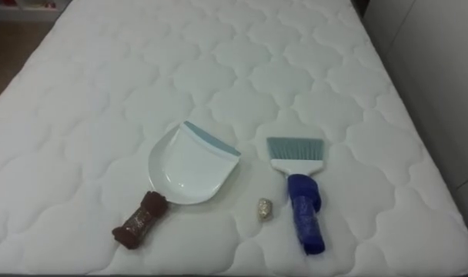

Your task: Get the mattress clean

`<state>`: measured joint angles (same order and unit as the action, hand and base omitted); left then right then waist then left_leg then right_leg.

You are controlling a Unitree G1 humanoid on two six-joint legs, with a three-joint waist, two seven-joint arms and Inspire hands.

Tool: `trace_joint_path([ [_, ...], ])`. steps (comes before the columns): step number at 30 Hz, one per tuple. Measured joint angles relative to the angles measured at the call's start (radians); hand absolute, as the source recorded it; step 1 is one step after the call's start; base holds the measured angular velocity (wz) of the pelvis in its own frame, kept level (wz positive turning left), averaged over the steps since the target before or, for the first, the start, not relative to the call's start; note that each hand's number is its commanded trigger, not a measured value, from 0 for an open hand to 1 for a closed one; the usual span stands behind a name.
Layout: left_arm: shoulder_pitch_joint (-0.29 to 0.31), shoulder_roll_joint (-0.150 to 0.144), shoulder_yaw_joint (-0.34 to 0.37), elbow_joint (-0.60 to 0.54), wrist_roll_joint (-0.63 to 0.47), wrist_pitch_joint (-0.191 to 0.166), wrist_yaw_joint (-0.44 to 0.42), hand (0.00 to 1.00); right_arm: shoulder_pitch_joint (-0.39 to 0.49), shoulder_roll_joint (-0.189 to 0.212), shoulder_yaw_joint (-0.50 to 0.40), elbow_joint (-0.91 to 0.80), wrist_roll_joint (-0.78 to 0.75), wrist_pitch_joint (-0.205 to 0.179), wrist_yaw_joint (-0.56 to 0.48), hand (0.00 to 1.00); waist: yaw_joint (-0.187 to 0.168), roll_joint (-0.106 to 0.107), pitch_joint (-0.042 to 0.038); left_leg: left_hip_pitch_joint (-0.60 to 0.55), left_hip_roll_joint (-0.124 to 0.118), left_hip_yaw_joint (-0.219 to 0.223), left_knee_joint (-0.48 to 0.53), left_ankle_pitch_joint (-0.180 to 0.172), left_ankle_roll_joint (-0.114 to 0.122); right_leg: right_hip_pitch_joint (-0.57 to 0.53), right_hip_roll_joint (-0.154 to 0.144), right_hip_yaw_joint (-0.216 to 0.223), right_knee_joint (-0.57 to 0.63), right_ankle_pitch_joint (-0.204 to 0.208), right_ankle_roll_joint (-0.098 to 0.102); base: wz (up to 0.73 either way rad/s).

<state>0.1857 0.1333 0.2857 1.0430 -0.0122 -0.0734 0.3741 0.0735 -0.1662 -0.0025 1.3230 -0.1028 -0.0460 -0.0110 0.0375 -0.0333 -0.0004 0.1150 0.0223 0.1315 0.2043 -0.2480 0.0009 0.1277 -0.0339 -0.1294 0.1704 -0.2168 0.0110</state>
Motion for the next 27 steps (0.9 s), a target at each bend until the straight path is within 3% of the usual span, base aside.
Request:
trace_joint_path([
  [3, 0.002, 0.0, 0.005, -0.134, -0.025, -0.053, 0.072, 0.0, 0.001, 0.001, 0.0, -0.005, 0.019, -0.03, -0.001, 0.0, 0.005, -0.003, -0.0022, 0.002, 0.0, 0.001, 0.0, 0.0, 0.0, 0.001, 0.0, -0.001, 0.002, 0.002, 0.0, 0.0],
  [7, 0.001, -0.005, 0.001, -0.342, -0.065, -0.084, 0.144, 0.0, 0.005, 0.003, 0.0, -0.011, 0.026, -0.051, 0.001, 0.0, -0.004, -0.003, -0.0021, -0.001, 0.0, -0.008, 0.001, 0.0, 0.0, 0.003, -0.001, -0.015, 0.0, 0.006, 0.0, 0.05],
  [8, -0.013, -0.002, -0.01, -0.391, -0.063, -0.115, 0.165, 0.0, 0.004, 0.003, 0.0, -0.011, 0.029, -0.051, 0.003, 0.0, -0.004, -0.003, -0.0018, -0.002, 0.0, -0.009, 0.001, 0.0, 0.0, 0.003, -0.001, -0.018, 0.0, 0.006, 0.0, 0.04],
  [9, -0.042, 0.0, -0.016, -0.403, -0.053, -0.145, 0.183, 0.0, 0.004, 0.003, 0.0, -0.014, 0.034, -0.053, 0.006, 0.0, -0.002, 0.002, -0.0011, -0.001, 0.0, -0.008, 0.0, 0.0, 0.0, 0.004, -0.001, -0.018, 0.0, 0.006, 0.001, 0.0],
  [11, -0.075, 0.0, -0.02, -0.407, -0.032, -0.169, 0.203, 0.0, 0.006, 0.003, 0.0, -0.027, 0.041, -0.054, 0.015, 0.0, -0.005, 0.009, -0.0001, -0.001, 0.0, -0.004, -0.001, 0.0, 0.0, 0.003, -0.001, -0.018, -0.001, 0.006, 0.0, -0.02],
  [16, -0.083, 0.001, -0.069, -0.481, -0.024, -0.172, 0.226, 0.0, 0.024, 0.002, 0.0, -0.05, 0.107, -0.049, 0.031, 0.0, -0.01, 0.015, -0.0004, -0.01, 0.001, -0.007, 0.0, 0.0, 0.0, -0.007, -0.001, -0.026, 0.0, 0.006, 0.0, -0.01],
  [20, -0.085, 0.022, -0.134, -0.501, -0.023, -0.172, 0.233, 0.0, 0.021, -0.003, 0.003, -0.051, 0.112, -0.047, 0.043, 0.0, -0.014, 0.021, -0.0004, -0.011, 0.001, -0.004, 0.0, 0.0, 0.0, -0.008, -0.001, -0.025, 0.0, 0.006, 0.0, 0.0],
  [23, -0.101, 0.025, -0.147, -0.511, -0.015, -0.172, 0.23, 0.0, 0.016, -0.004, 0.01, -0.053, 0.11, -0.047, 0.048, 0.0, -0.025, 0.019, -0.001, -0.012, 0.001, -0.008, 0.0, 0.0, 0.0, -0.008, -0.001, -0.026, -0.002, 0.006, 0.0, 0.0],
  [27, -0.128, 0.05, -0.167, -0.521, -0.005, -0.172, 0.229, 0.0, 0.006, -0.007, 0.02, -0.053, 0.122, -0.049, 0.058, 0.0, -0.039, 0.026, 0.0032, -0.005, 0.001, -0.009, -0.004, 0.0, 0.0, -0.007, 0.0, -0.017, -0.002, 0.006, 0.0, -0.05],
])
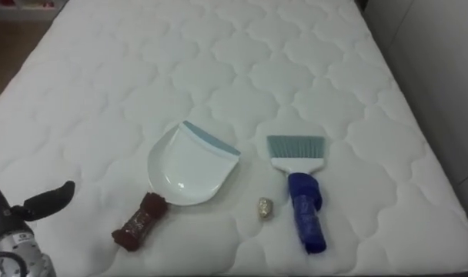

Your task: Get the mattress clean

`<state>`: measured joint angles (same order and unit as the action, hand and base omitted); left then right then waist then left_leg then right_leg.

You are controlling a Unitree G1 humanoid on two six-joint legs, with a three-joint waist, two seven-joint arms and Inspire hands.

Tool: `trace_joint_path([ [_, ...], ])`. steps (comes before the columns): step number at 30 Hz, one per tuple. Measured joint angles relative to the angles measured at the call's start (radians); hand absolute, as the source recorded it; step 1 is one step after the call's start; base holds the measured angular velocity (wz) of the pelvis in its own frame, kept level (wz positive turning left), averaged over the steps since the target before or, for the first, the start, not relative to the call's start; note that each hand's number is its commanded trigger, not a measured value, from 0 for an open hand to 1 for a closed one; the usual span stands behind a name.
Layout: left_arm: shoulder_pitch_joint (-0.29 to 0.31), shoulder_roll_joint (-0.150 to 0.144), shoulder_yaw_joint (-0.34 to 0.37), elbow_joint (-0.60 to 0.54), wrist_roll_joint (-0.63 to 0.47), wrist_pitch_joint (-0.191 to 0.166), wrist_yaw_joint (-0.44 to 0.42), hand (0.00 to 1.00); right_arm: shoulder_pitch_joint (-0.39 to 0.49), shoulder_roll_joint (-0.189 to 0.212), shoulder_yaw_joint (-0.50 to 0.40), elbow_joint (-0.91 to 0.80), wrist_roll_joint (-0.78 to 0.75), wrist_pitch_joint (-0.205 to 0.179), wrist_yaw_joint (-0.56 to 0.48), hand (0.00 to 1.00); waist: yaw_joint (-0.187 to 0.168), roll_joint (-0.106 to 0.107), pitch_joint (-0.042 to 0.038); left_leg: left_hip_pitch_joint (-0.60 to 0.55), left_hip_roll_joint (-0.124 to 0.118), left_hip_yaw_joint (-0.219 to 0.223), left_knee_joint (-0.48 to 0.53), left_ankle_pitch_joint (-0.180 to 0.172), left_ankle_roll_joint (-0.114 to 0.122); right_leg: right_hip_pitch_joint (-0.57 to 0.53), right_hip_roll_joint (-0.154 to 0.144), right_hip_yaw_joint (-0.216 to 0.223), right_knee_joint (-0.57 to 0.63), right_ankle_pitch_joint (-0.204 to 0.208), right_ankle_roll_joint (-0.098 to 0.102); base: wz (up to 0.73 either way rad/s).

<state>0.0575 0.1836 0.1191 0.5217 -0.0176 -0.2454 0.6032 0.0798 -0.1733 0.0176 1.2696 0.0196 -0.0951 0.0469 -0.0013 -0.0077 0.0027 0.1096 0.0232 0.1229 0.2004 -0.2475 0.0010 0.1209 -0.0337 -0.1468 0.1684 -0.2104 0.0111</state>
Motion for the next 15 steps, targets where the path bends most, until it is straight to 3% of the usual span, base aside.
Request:
trace_joint_path([
  [9, -0.114, 0.014, -0.09, 0.047, 0.052, -0.002, -0.025, 0.0, -0.055, -0.004, 0.033, 0.006, 0.011, 0.002, 0.01, 0.0, -0.04, 0.003, 0.0023, -0.085, 0.0, 0.0, 0.005, 0.007, 0.004, -0.083, 0.0, 0.002, 0.004, 0.013, 0.001, 0.0],
  [15, -0.228, 0.022, -0.161, 0.189, 0.056, -0.002, -0.03, 0.0, -0.123, -0.016, 0.124, 0.018, 0.01, 0.004, -0.002, 0.0, -0.054, 0.013, 0.012, -0.146, -0.001, -0.025, 0.005, 0.016, 0.006, -0.147, 0.001, -0.002, 0.008, 0.023, -0.001, -0.07],
])
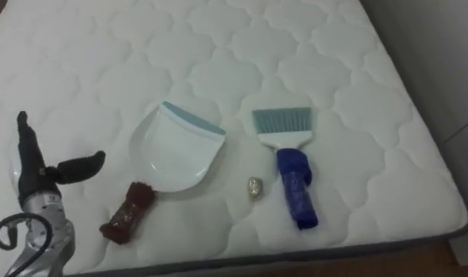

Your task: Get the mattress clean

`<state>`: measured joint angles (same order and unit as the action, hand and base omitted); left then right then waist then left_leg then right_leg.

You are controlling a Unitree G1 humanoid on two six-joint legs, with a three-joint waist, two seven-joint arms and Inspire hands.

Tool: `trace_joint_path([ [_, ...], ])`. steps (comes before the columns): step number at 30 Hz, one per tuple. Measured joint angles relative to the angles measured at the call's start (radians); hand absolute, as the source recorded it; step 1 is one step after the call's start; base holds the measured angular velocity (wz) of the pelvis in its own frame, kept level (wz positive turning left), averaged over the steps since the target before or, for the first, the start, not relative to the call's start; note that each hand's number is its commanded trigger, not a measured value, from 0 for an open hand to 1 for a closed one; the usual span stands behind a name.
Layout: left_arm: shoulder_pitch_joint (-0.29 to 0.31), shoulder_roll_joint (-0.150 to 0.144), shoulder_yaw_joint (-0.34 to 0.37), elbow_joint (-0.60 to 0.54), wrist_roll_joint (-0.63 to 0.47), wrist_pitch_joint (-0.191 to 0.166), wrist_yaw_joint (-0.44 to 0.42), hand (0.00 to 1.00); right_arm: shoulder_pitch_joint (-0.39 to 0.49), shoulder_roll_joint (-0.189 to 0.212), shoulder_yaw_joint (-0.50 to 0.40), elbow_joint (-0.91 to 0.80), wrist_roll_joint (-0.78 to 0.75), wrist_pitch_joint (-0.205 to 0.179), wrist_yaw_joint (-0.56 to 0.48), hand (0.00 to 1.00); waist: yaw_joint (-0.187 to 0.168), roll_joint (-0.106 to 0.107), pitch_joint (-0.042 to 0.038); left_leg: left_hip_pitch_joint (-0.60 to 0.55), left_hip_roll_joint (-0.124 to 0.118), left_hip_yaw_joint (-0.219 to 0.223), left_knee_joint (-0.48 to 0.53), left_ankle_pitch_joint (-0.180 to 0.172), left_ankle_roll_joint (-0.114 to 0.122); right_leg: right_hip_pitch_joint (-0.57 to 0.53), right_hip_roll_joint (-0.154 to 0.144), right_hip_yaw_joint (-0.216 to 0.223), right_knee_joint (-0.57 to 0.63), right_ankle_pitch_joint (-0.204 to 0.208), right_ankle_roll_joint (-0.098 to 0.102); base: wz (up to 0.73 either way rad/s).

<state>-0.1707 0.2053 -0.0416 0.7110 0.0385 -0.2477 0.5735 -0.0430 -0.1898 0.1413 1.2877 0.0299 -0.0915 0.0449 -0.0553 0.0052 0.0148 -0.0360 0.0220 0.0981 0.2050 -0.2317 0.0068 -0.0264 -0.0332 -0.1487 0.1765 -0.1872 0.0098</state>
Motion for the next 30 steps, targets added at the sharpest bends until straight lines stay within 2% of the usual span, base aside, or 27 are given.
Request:
trace_joint_path([
  [1, -0.009, 0.001, -0.008, 0.012, 0.0, 0.0, -0.002, 0.0, -0.005, -0.001, 0.006, 0.0, 0.0, 0.0, 0.0, 0.0, 0.0, 0.001, 0.0006, -0.005, 0.0, -0.001, 0.0, 0.0, 0.0, -0.007, 0.0, -0.001, 0.003, 0.0, 0.0, -0.05],
  [2, -0.024, 0.004, -0.024, 0.037, 0.0, -0.001, -0.007, 0.0, -0.019, -0.001, 0.026, 0.0, 0.0, 0.0, -0.002, 0.0, 0.0, 0.004, 0.0051, -0.012, 0.002, -0.007, 0.0, 0.0, 0.0, -0.022, 0.002, -0.002, 0.014, 0.0, 0.0, -0.09],
  [3, -0.032, 0.006, -0.033, 0.054, 0.0, -0.002, -0.012, 0.0, -0.024, -0.001, 0.037, 0.0, 0.0, -0.001, -0.003, 0.0, 0.0, 0.004, 0.0049, -0.016, 0.002, -0.009, 0.0, 0.0, 0.0, -0.028, 0.002, -0.002, 0.014, 0.0, 0.0, -0.13],
  [6, -0.062, 0.01, -0.057, 0.127, 0.001, -0.002, -0.038, 0.0, -0.052, 0.0, 0.08, 0.0, -0.001, -0.004, -0.011, 0.0, -0.001, 0.007, 0.0079, -0.039, 0.002, -0.058, -0.002, 0.002, 0.001, -0.073, 0.004, -0.008, 0.052, 0.0, -0.001, -0.18],
  [7, -0.076, 0.008, -0.06, 0.158, 0.002, -0.002, -0.046, 0.0, -0.056, 0.0, 0.085, 0.0, 0.0, -0.007, -0.02, 0.0, 0.007, 0.017, 0.0219, -0.029, 0.023, -0.155, -0.011, 0.008, 0.001, -0.153, 0.015, -0.034, 0.153, -0.027, -0.015, -0.73],
  [8, -0.078, 0.018, -0.049, 0.18, 0.003, -0.004, -0.047, 0.0, -0.081, 0.008, 0.103, 0.0, -0.001, -0.017, -0.031, 0.0, 0.023, 0.021, 0.0281, -0.044, 0.038, -0.211, -0.001, 0.007, -0.001, -0.226, 0.048, -0.022, 0.084, -0.001, -0.062, -0.85],
  [9, -0.08, 0.026, -0.031, 0.19, 0.005, -0.004, -0.049, 0.0, -0.098, 0.014, 0.114, -0.001, -0.002, -0.022, -0.038, 0.0, 0.019, 0.003, 0.0246, -0.064, 0.032, -0.21, 0.019, 0.004, -0.006, -0.244, 0.051, -0.025, 0.007, 0.067, -0.077, -0.47],
  [10, -0.089, 0.02, -0.003, 0.221, 0.024, -0.001, -0.067, 0.0, -0.109, 0.014, 0.123, 0.0, -0.005, -0.028, -0.047, 0.0, -0.012, 0.01, 0.0321, -0.093, 0.031, -0.202, 0.046, -0.014, -0.033, -0.264, 0.039, -0.073, -0.006, 0.193, -0.081, 0.22],
  [11, -0.102, 0.005, -0.006, 0.24, 0.036, -0.001, -0.085, 0.0, -0.103, 0.014, 0.122, 0.005, -0.003, -0.029, -0.057, 0.0, -0.026, 0.013, 0.0326, -0.097, 0.038, -0.153, 0.038, -0.011, -0.042, -0.261, 0.037, -0.091, -0.004, 0.192, -0.083, 0.39],
  [13, -0.116, 0.005, -0.016, 0.242, 0.043, -0.003, -0.089, 0.0, -0.105, 0.017, 0.122, 0.023, 0.009, -0.028, -0.053, 0.0, -0.026, 0.001, 0.0341, -0.097, 0.045, -0.085, 0.014, 0.003, -0.037, -0.259, 0.038, -0.067, -0.006, 0.191, -0.082, 0.28],
  [14, -0.125, 0.006, -0.022, 0.244, 0.043, -0.003, -0.088, 0.0, -0.104, 0.017, 0.122, 0.027, 0.01, -0.029, -0.053, 0.0, -0.026, -0.001, 0.0332, -0.092, 0.047, -0.066, 0.004, 0.005, -0.035, -0.26, 0.04, -0.059, -0.004, 0.188, -0.077, 0.31],
  [16, -0.131, 0.007, -0.025, 0.258, 0.043, -0.003, -0.088, 0.0, -0.107, 0.019, 0.122, 0.033, 0.013, -0.028, -0.047, 0.0, -0.016, -0.014, 0.0268, -0.089, 0.036, -0.048, 0.001, 0.007, -0.029, -0.263, 0.04, -0.06, -0.005, 0.187, -0.074, 0.11],
  [17, -0.13, 0.008, -0.025, 0.281, 0.043, -0.003, -0.088, 0.0, -0.109, 0.02, 0.125, 0.035, 0.013, -0.026, -0.041, 0.0, -0.003, -0.019, 0.024, -0.088, 0.032, -0.044, 0.002, 0.007, -0.028, -0.261, 0.041, -0.067, -0.007, 0.188, -0.072, -0.05],
  [21, -0.115, 0.006, -0.025, 0.337, 0.043, 0.001, -0.088, 0.0, -0.115, 0.019, 0.132, 0.04, 0.023, -0.017, -0.026, 0.0, 0.007, -0.019, 0.0242, -0.094, 0.016, -0.044, 0.001, 0.015, -0.012, -0.258, 0.021, -0.082, -0.006, 0.188, -0.064, 0.1],
  [27, -0.112, 0.006, -0.024, 0.35, 0.043, 0.007, -0.088, 0.0, -0.13, 0.019, 0.132, 0.052, 0.027, -0.014, -0.009, 0.0, 0.011, -0.018, 0.0241, -0.102, 0.013, -0.043, 0.002, 0.018, -0.007, -0.259, 0.015, -0.09, -0.002, 0.189, -0.063, 0.13],
  [30, -0.108, 0.001, -0.024, 0.35, 0.042, 0.008, -0.088, 0.0, -0.13, 0.018, 0.132, 0.051, 0.044, -0.004, -0.009, 0.0, 0.011, -0.014, 0.0212, -0.114, 0.014, -0.043, 0.009, 0.017, -0.008, -0.263, 0.015, -0.091, 0.001, 0.191, -0.066, 0.03],
])
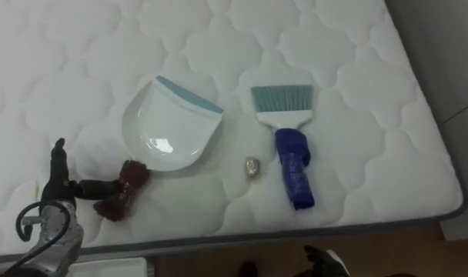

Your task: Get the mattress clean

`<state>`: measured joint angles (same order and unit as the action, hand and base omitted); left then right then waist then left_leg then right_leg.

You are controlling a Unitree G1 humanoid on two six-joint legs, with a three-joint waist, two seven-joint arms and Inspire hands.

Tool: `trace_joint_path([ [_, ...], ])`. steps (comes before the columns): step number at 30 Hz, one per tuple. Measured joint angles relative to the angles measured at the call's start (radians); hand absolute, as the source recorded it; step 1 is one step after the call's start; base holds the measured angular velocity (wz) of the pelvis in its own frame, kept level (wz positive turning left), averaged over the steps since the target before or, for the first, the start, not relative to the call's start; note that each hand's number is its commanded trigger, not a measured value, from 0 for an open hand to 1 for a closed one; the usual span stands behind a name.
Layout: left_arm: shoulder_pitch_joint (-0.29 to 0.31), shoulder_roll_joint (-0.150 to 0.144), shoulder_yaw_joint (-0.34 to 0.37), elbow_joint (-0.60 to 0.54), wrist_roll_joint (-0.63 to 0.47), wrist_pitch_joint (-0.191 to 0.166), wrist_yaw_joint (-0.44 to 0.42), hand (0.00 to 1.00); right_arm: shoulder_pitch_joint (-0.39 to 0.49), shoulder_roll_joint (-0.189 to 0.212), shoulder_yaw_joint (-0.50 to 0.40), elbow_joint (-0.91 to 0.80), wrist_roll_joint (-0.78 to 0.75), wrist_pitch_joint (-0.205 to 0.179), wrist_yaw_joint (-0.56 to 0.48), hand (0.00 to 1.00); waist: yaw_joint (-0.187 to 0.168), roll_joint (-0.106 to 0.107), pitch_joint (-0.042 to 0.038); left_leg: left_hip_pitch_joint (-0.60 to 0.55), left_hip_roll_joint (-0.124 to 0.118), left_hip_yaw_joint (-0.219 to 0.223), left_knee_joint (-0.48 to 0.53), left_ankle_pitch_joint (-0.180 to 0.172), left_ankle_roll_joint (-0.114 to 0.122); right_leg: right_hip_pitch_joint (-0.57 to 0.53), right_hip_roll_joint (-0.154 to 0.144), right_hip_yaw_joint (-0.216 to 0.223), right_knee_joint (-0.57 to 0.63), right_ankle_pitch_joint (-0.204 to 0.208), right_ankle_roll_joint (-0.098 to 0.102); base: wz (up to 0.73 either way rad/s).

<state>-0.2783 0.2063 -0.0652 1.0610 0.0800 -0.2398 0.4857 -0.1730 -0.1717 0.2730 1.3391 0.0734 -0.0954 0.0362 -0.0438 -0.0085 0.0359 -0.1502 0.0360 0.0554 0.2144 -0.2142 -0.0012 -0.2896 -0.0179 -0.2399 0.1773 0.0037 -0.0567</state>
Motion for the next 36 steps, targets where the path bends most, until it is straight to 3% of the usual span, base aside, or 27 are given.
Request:
trace_joint_path([
  [8, 0.01, -0.028, 0.003, 0.0, 0.001, 0.0, 0.001, 0.0, 0.004, -0.002, 0.0, 0.004, 0.001, 0.002, -0.002, 0.0, 0.022, 0.009, -0.0057, -0.003, 0.001, 0.0, 0.02, 0.0, -0.002, -0.004, -0.002, -0.007, 0.013, 0.002, -0.005, 0.0],
  [18, 0.047, -0.035, 0.002, -0.001, 0.002, 0.003, 0.0, 0.0, -0.004, -0.003, 0.001, 0.024, 0.001, -0.002, -0.001, 0.0, 0.025, 0.009, -0.0103, -0.004, -0.007, 0.001, 0.034, 0.001, 0.0, -0.005, -0.014, -0.007, 0.03, -0.005, -0.001, 0.02],
  [28, 0.044, -0.04, -0.003, -0.001, -0.001, 0.002, -0.01, 0.0, -0.008, 0.0, 0.001, 0.025, 0.014, 0.001, 0.011, 0.0, 0.018, 0.007, -0.0092, -0.024, -0.007, 0.001, 0.039, 0.0, 0.0, -0.015, -0.016, -0.008, 0.031, -0.003, -0.002, 0.03],
  [36, 0.034, -0.04, -0.006, -0.001, 0.0, 0.008, -0.024, 0.0, -0.032, 0.002, 0.001, 0.024, 0.011, 0.002, 0.009, 0.0, 0.011, -0.003, -0.002, -0.094, -0.002, 0.026, 0.08, 0.0, 0.0, -0.082, -0.018, -0.004, 0.047, 0.005, -0.011, -0.04],
])
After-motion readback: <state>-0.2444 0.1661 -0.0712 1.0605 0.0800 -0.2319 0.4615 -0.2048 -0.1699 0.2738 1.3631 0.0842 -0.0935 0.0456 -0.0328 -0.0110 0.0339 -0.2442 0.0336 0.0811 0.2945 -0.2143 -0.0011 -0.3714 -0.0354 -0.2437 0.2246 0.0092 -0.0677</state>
